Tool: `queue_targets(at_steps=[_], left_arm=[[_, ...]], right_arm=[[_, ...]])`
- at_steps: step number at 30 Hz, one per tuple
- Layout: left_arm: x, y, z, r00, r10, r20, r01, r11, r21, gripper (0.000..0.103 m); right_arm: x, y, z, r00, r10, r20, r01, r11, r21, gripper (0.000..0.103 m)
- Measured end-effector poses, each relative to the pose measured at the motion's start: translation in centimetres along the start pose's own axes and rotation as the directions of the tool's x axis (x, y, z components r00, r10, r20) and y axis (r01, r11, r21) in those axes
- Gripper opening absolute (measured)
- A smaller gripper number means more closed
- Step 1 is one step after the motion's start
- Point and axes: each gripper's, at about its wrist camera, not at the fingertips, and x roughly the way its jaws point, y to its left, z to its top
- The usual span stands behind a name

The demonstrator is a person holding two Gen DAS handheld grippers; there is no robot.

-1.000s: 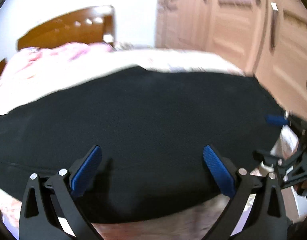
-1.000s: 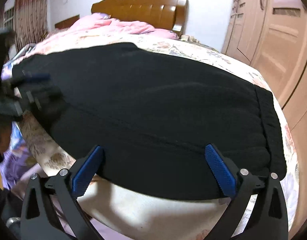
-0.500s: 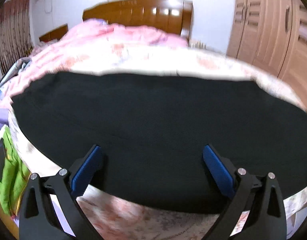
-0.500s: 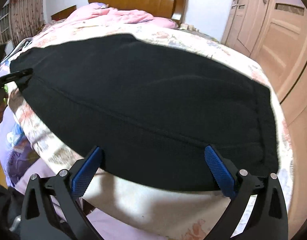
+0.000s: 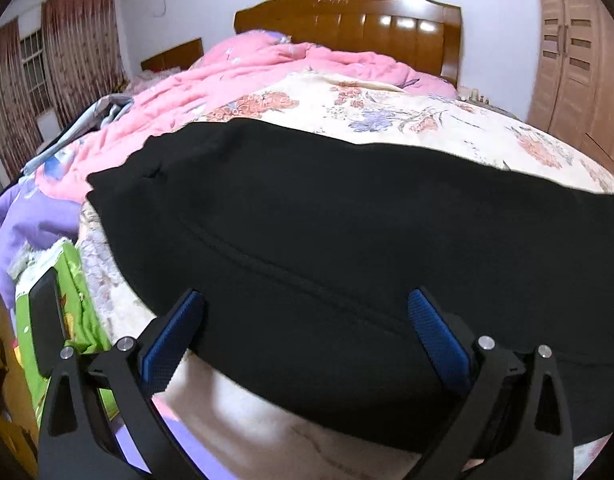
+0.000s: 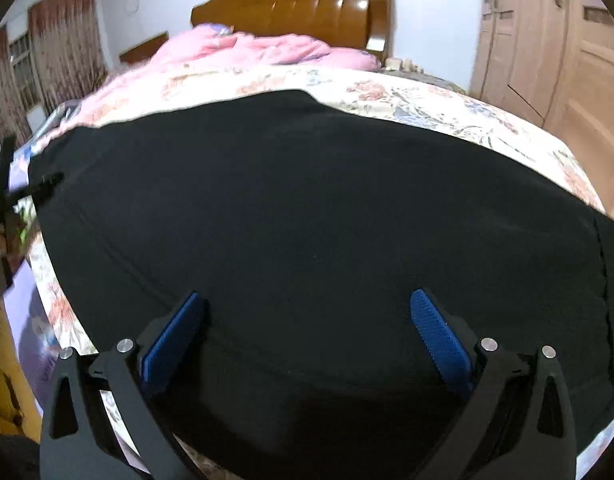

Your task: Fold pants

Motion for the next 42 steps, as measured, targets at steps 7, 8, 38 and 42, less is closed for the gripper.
queue_targets(at_steps=[7,8,38,42], left_arm=[[2.6,3.2,4.9,0.997,0.072,0.039,-0.071,0.997,-0.025,0.102],[4.3,4.0,4.9,0.997,0.072,-0.021,-0.073,0.997,-0.039,0.102],[-4.8,17.1,-7.4,0.998,0.047,0.042,-0.021,0.87,-0.493,0.101],[-4.9,16.2,-7.4,0.998,0.002,0.06,0.026,0.883,-0.468,0.101]], right_arm=[[0.4,0.2,0.3,1.0,-0.03,-0.008,0.03,1.0,0.001,0.099],[0.4,0.0,0.5,1.0,-0.029,-0.012,0.029,1.0,0.0,0.099],[11.1,49.3,15.4,0.916,0.365,-0.167,-0.376,0.635,-0.674,0.066],[12.0,50.2,14.8,0.936,0.328,-0.127,-0.316,0.628,-0.711,0.054]])
